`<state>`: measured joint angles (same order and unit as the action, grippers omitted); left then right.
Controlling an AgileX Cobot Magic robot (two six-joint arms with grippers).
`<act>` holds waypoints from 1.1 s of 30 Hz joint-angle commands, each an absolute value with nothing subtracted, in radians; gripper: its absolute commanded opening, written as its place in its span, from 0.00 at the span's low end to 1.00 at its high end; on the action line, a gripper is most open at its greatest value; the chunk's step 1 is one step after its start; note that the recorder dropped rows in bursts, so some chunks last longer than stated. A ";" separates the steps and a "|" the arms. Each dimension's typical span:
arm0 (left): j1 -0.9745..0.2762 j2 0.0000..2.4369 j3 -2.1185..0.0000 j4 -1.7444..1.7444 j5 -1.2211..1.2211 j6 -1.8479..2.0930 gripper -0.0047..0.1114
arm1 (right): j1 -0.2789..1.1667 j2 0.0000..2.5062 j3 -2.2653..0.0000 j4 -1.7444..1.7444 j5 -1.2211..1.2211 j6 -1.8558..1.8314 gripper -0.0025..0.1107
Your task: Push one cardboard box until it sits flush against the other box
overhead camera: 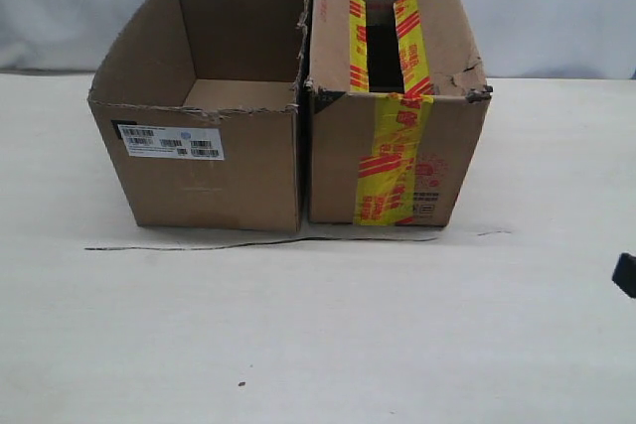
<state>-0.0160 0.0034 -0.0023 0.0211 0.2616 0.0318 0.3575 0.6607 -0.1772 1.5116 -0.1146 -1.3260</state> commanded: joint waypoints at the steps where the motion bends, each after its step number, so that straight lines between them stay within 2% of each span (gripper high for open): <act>1: -0.015 0.000 0.000 0.014 0.250 0.033 0.04 | 0.358 0.508 -0.093 1.509 -0.123 -1.287 0.02; 3: -0.015 0.000 0.000 0.014 0.250 0.033 0.04 | 0.358 0.441 -0.057 1.441 -0.119 -1.239 0.02; 7: -0.015 0.000 0.000 0.014 0.250 0.033 0.04 | 0.358 0.310 0.000 1.047 -0.087 -0.850 0.02; 14: -0.015 0.000 0.000 0.014 0.250 0.033 0.04 | 0.358 0.123 0.000 0.756 0.000 -0.678 0.02; 16: -0.015 0.000 0.000 0.014 0.250 0.033 0.04 | 0.358 0.063 0.000 0.388 0.059 -0.318 0.02; 17: -0.015 0.000 0.000 0.014 0.250 0.033 0.04 | 0.358 0.028 0.000 0.117 0.108 0.018 0.02; 19: -0.015 0.000 0.000 0.014 0.250 0.033 0.04 | 0.358 0.000 0.000 -0.187 0.193 0.320 0.02; 22: -0.015 0.000 0.000 0.014 0.250 0.033 0.04 | 0.358 0.000 0.000 -0.213 0.200 0.374 0.02; 26: -0.015 0.000 0.000 0.014 0.250 0.033 0.04 | 0.358 0.000 0.000 0.159 0.204 -0.054 0.02; 33: -0.015 0.000 0.000 0.014 0.247 0.033 0.04 | 0.358 0.000 0.000 0.173 0.181 -0.069 0.02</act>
<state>-0.0160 0.0034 -0.0023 0.0211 0.2616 0.0318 0.3575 0.0037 -0.0046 0.1673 0.1989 -0.0592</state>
